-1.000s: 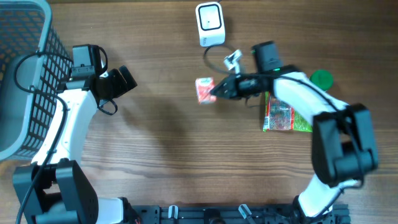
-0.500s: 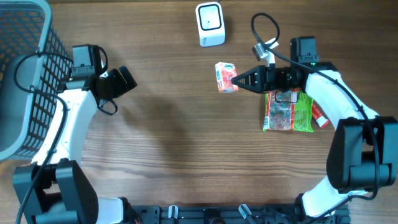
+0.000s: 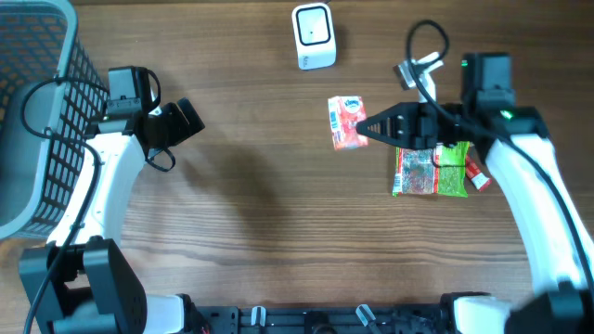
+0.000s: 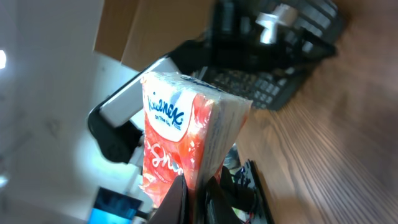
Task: Scan the item barcode
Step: 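Swing the Kleenex pack up in front of the scanner window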
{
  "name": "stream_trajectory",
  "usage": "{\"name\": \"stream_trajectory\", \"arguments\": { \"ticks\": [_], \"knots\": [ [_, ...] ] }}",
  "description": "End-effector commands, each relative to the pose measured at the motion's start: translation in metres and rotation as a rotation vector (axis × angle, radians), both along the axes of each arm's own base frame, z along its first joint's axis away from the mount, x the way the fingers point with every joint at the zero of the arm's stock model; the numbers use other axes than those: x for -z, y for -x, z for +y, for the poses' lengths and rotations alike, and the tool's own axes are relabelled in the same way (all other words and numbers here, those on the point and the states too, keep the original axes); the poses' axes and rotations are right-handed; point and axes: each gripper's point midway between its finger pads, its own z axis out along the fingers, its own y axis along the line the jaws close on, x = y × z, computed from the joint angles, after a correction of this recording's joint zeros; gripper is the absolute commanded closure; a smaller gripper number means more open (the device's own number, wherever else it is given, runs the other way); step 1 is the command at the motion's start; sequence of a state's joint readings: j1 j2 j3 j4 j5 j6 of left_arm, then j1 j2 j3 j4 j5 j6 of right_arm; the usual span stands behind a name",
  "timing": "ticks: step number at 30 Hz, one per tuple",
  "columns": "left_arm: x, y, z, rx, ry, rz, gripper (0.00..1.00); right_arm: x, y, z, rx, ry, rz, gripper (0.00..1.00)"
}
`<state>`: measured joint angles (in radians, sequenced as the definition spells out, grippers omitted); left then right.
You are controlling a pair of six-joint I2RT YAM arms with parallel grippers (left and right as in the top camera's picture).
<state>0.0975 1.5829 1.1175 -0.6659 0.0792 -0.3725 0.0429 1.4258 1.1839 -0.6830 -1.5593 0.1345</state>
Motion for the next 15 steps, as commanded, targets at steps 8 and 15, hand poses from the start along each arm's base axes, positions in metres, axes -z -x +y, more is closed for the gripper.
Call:
{"name": "stream_trajectory", "arguments": {
  "ticks": [8,15],
  "knots": [
    [0.000,-0.001,0.002,0.000,-0.005,0.000,0.00,-0.079,0.048,-0.026,0.054,-0.035,-0.189,0.96],
    [0.000,-0.001,0.002,0.000,-0.005,0.000,0.00,-0.081,0.051,-0.026,0.053,-0.035,-0.194,0.96]
  ]
}}
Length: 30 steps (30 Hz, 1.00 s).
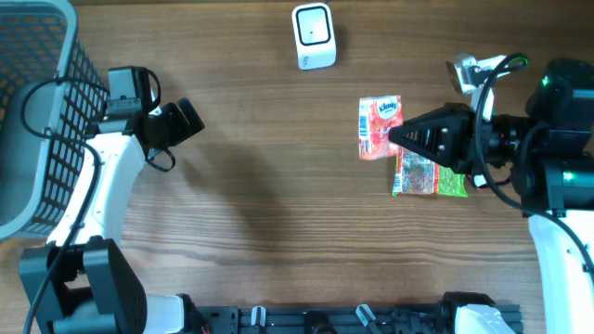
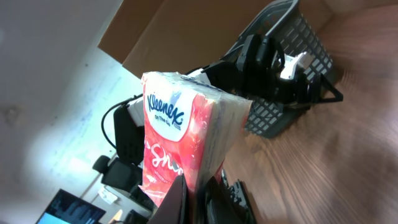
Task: Scan the item barcode
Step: 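Swing the Kleenex pack up in front of the scanner window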
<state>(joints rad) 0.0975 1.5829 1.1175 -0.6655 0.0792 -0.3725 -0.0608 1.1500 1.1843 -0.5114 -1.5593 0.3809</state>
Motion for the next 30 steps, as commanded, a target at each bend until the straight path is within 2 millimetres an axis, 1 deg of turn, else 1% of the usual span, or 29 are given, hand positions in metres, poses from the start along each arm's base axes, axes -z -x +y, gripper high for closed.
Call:
{"name": "stream_trajectory", "arguments": {
  "ticks": [1,6,9,11,13,15,17,20,22,24,27,28,30],
  "knots": [
    [0.000,-0.001,0.002,0.000,-0.005,0.000,0.00,-0.007,0.012,0.000,-0.055,-0.029,0.005,0.96],
    [0.000,-0.001,0.002,0.000,-0.005,0.000,0.00,-0.007,0.011,0.000,-0.055,-0.029,-0.008,0.96],
    [0.000,-0.001,0.002,0.000,-0.004,0.000,0.00,-0.006,0.010,0.000,-0.047,-0.023,-0.057,0.96],
    [0.000,-0.001,0.002,0.000,-0.004,0.000,0.00,-0.001,0.002,0.000,0.000,0.004,-0.071,0.96],
    [0.000,-0.001,0.002,0.000,-0.005,0.000,0.00,0.017,-0.020,-0.004,0.133,0.082,-0.038,0.96],
    [0.000,-0.001,0.002,0.000,-0.005,0.000,0.00,0.042,-0.040,-0.013,0.277,0.180,0.041,0.96],
    [0.000,-0.001,0.002,0.000,-0.005,0.000,0.00,0.070,-0.056,-0.026,0.412,0.310,0.094,0.96],
    [0.000,-0.001,0.002,0.000,-0.005,0.000,0.00,0.110,-0.064,-0.041,0.516,0.499,0.140,0.96],
    [0.000,-0.001,0.002,0.000,-0.005,0.000,0.00,0.135,-0.066,-0.046,0.539,0.601,0.177,0.96],
    [0.000,-0.001,0.002,0.000,-0.005,0.000,0.00,0.155,-0.068,-0.050,0.570,0.677,0.216,0.96],
    [0.000,-0.001,0.002,0.000,-0.005,0.000,0.00,0.176,-0.075,-0.063,0.646,0.787,0.269,0.96],
    [0.000,-0.001,0.002,0.000,-0.005,0.000,0.00,0.179,-0.078,-0.067,0.676,0.811,0.280,0.96],
    [0.000,-0.001,0.002,0.000,-0.005,0.000,0.00,0.171,-0.084,-0.072,0.720,0.821,0.276,0.96]
  ]
}}
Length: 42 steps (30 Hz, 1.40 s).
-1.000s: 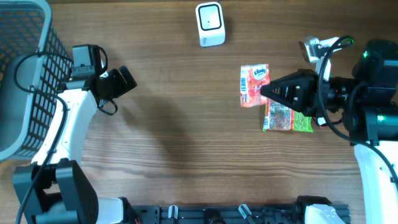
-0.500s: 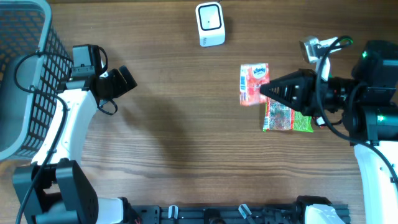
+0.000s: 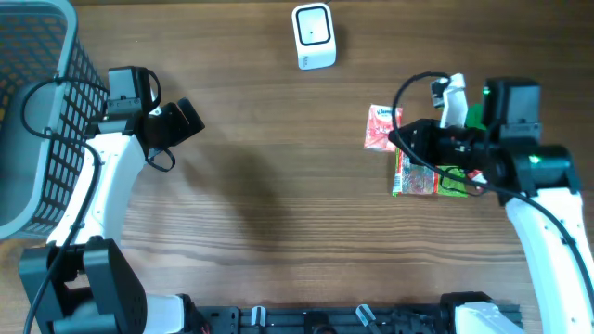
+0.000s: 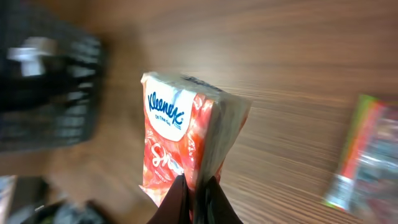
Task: Scan the item barcode
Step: 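Swing the Kleenex pack up in front of the scanner window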
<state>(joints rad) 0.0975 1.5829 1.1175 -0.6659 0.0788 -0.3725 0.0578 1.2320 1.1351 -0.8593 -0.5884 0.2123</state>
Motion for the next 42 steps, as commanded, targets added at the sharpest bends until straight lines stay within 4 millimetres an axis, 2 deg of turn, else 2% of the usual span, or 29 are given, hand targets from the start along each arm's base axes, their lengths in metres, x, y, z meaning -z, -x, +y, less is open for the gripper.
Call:
{"name": "stream_trajectory", "arguments": {
  "ticks": [1,5,8,11,15,19,22,24,27,31,36,42],
  "knots": [
    [0.000,-0.001,0.002,0.000,-0.004,0.000,0.00,-0.003,-0.018,-0.026,0.133,0.147,-0.034,0.96],
    [0.000,-0.001,0.002,0.000,-0.004,0.000,0.00,-0.042,-0.026,-0.032,0.182,0.157,-0.075,0.96],
    [0.000,-0.001,0.002,0.000,-0.004,0.000,0.00,-0.072,-0.030,-0.042,0.219,0.217,-0.064,0.96],
    [0.000,-0.001,0.002,0.000,-0.004,0.000,0.00,-0.101,-0.036,-0.043,0.209,0.280,-0.038,0.96],
    [0.000,-0.001,0.002,0.000,-0.004,0.000,0.00,-0.126,-0.053,-0.035,0.190,0.354,-0.043,0.96],
    [0.000,-0.001,0.002,0.000,-0.004,0.000,0.00,-0.137,-0.082,-0.009,0.188,0.419,-0.100,0.96],
    [0.000,-0.001,0.002,0.000,-0.004,0.000,0.00,-0.131,-0.105,0.010,0.193,0.491,-0.157,0.96],
    [0.000,-0.001,0.002,0.000,-0.004,0.000,0.00,-0.119,-0.123,0.025,0.200,0.576,-0.196,0.95],
    [0.000,-0.001,0.002,0.000,-0.004,0.000,0.00,-0.100,-0.147,0.035,0.239,0.703,-0.232,0.95],
    [0.000,-0.001,0.002,0.000,-0.004,0.000,0.00,-0.068,-0.179,0.055,0.215,0.841,-0.281,0.95],
    [0.000,-0.001,0.002,0.000,-0.004,0.000,0.00,-0.024,-0.219,0.083,0.135,0.906,-0.336,0.96],
    [0.000,-0.001,0.002,0.000,-0.004,0.000,0.00,0.017,-0.259,0.101,0.082,0.974,-0.409,0.96]
  ]
}}
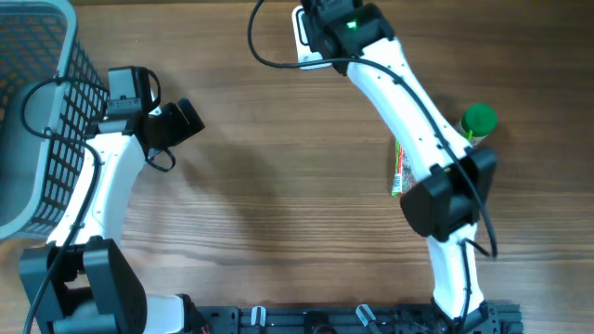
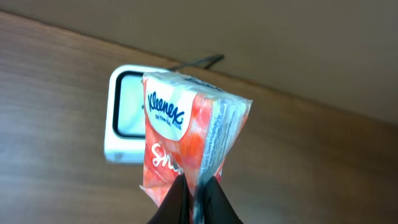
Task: Scan the item barcode
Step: 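Swing the Kleenex pack up in front of the scanner window, then hold the Kleenex pack facing the scanner window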
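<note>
A red and white Kleenex tissue pack is held by its lower edge in my right gripper, which is shut on it. Right behind the pack lies the white barcode scanner, its window facing the camera. From overhead, the right arm stretches to the table's far edge and covers most of the scanner; the pack is hidden under it. My left gripper hovers at the left, away from both, and its jaws are unclear.
A grey wire basket stands at the far left. A green-capped item and a snack packet lie at the right, partly under the right arm. The table's far edge runs just beyond the scanner.
The right arm has gone from beside the snack packet at the right to the back centre. The tissue pack, still gripped, now sits in front of the scanner. The left arm is unchanged.
The right gripper held the tissue pack above the table's middle right, beside the snack packet. Then it stood a little further right. Then the pack faced down over the wood there. Now it is at the scanner at the back edge.
</note>
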{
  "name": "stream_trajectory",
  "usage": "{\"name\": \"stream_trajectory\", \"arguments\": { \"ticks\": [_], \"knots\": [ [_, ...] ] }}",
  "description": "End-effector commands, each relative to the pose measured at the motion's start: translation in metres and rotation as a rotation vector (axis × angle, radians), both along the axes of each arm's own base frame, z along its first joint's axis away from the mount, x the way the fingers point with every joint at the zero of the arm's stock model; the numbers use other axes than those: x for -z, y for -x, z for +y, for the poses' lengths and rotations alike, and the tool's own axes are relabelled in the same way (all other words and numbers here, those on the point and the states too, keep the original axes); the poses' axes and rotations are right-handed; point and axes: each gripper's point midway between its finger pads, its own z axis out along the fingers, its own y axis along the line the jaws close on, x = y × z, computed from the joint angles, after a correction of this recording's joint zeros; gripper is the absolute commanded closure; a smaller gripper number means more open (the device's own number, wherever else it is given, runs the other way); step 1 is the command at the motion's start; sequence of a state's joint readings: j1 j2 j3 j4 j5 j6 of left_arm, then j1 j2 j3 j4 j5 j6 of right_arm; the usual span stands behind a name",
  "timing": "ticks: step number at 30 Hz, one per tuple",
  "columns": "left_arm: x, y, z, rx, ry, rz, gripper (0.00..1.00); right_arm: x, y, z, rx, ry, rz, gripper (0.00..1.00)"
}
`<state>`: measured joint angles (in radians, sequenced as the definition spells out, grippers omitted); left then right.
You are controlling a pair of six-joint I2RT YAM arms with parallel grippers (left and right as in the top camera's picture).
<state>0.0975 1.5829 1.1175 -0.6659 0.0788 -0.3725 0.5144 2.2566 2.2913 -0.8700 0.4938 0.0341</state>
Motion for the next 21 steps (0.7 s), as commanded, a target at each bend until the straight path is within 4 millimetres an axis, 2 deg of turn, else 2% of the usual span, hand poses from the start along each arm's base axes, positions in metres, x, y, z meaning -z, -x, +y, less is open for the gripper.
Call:
{"name": "stream_trajectory", "arguments": {
  "ticks": [1,4,8,14,21],
  "knots": [
    [0.000,-0.001,0.002,0.000,-0.004,0.000,0.00,0.023,-0.018,0.000,-0.012,0.105,-0.018,0.96],
    [0.000,-0.001,0.002,0.000,-0.004,0.000,0.00,0.044,-0.027,0.005,-0.013,0.108,-0.015,0.95],
    [0.000,-0.001,0.002,0.000,-0.004,0.000,0.00,0.060,-0.036,0.011,-0.052,0.150,-0.015,0.96],
    [0.000,-0.001,0.002,0.000,-0.004,0.000,0.00,0.080,-0.046,0.016,-0.111,0.217,-0.012,0.96],
    [0.000,-0.001,0.002,0.000,-0.004,0.000,0.00,0.092,-0.054,0.014,-0.122,0.282,-0.023,0.96]
  ]
}}
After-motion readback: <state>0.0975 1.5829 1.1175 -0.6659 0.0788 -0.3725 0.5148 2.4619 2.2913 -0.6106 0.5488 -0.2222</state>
